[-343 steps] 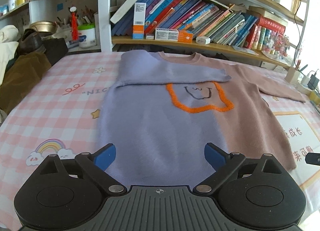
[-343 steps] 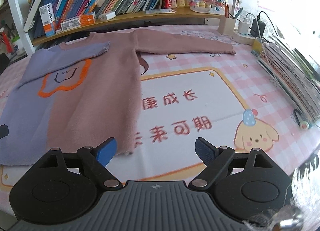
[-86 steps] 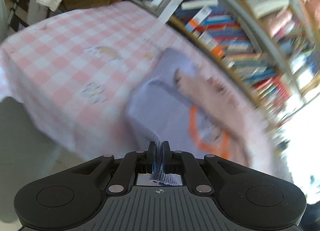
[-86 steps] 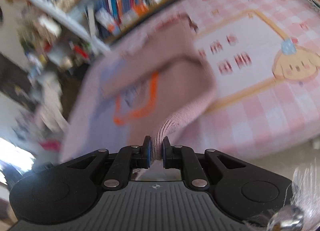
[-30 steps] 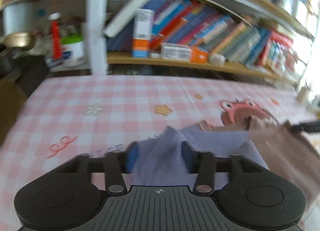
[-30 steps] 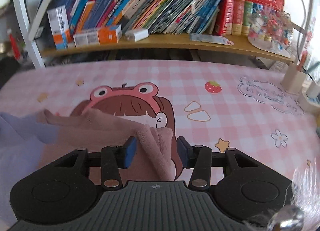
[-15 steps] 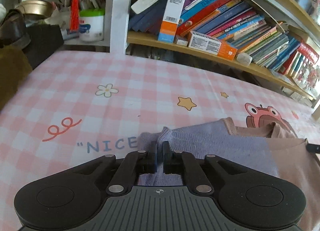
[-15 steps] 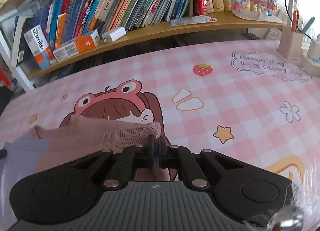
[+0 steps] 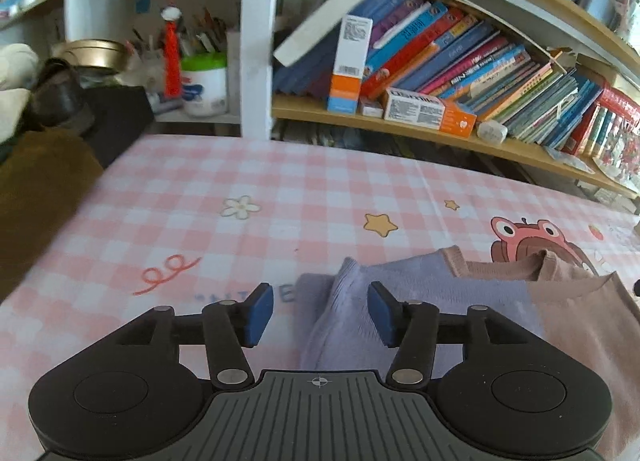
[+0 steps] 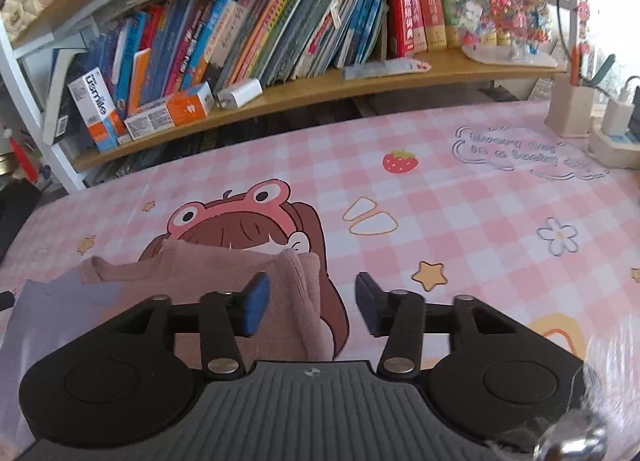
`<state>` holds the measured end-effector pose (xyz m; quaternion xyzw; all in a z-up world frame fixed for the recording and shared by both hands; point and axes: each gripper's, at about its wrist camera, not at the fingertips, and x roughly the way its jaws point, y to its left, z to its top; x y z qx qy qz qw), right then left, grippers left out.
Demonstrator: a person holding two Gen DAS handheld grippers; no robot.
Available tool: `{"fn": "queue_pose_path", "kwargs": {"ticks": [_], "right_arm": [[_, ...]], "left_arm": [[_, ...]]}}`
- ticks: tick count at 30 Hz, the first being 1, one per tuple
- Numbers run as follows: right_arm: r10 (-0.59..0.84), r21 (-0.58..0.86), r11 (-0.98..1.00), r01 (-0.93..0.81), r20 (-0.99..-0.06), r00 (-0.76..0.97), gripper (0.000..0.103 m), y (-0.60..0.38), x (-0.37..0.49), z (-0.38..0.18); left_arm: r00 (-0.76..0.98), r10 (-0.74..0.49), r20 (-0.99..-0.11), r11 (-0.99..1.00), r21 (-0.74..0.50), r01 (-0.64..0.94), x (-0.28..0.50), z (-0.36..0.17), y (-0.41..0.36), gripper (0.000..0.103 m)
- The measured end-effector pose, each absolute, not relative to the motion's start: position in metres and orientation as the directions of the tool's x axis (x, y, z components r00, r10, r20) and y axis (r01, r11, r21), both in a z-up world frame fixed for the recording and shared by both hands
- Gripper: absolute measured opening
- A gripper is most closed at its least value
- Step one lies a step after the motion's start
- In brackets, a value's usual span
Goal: Fold clothes
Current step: 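Lower the folded hem onto the sweater and open both tools, then move the left tool to the lavender side edge of the folded sweater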
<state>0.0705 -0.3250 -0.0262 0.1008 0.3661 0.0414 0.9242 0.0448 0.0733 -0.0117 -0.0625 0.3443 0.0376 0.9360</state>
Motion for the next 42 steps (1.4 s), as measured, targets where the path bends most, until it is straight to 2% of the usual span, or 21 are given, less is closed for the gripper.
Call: {"fn": "queue_pose_path", "kwargs": {"ticks": [2,6,9,11,13,15,27,42], "right_arm": [[0.149,0.21,0.978,-0.009,-0.662,0.735,0.055,-0.326,0.06,-0.022],[0.142,0.189,0.982,-0.021,-0.656,0.742,0.065,-0.326,0.032,-0.017],[0.135,0.174,0.984,-0.024,-0.658,0.741,0.074,-0.327,0.011,-0.016],[0.124,0.16,0.987,-0.022,-0.661,0.74,0.083,-0.327,-0.003,-0.016],[0.111,0.138,0.99,-0.024,-0.665,0.738,0.084,-0.325,-0.019,-0.015],[0.101,0.12,0.992,-0.028,-0.671,0.735,0.088,-0.324,-0.033,-0.015],[0.103,0.119,0.993,-0.027,-0.7,0.706,0.092,-0.332,-0.101,-0.025],[0.091,0.104,0.994,-0.022,-0.721,0.687,0.092,-0.344,-0.136,-0.03]], "left_arm": [[0.764,0.04,-0.644,0.988,-0.091,-0.128,0.032,-0.008,0.073,0.056],[0.775,0.049,-0.63,0.988,-0.083,-0.131,0.002,-0.002,0.064,0.067],[0.775,0.053,-0.63,0.989,-0.073,-0.127,-0.019,0.001,0.054,0.071],[0.774,0.053,-0.631,0.989,-0.073,-0.127,-0.033,0.003,0.046,0.074],[0.773,0.057,-0.632,0.988,-0.074,-0.133,-0.047,0.003,0.038,0.079],[0.764,0.077,-0.64,0.985,-0.071,-0.159,-0.059,0.002,0.032,0.079],[0.732,0.064,-0.678,0.975,-0.113,-0.191,-0.119,-0.005,0.004,0.084],[0.696,0.02,-0.718,0.971,-0.151,-0.184,-0.139,-0.014,-0.021,0.088]]}}
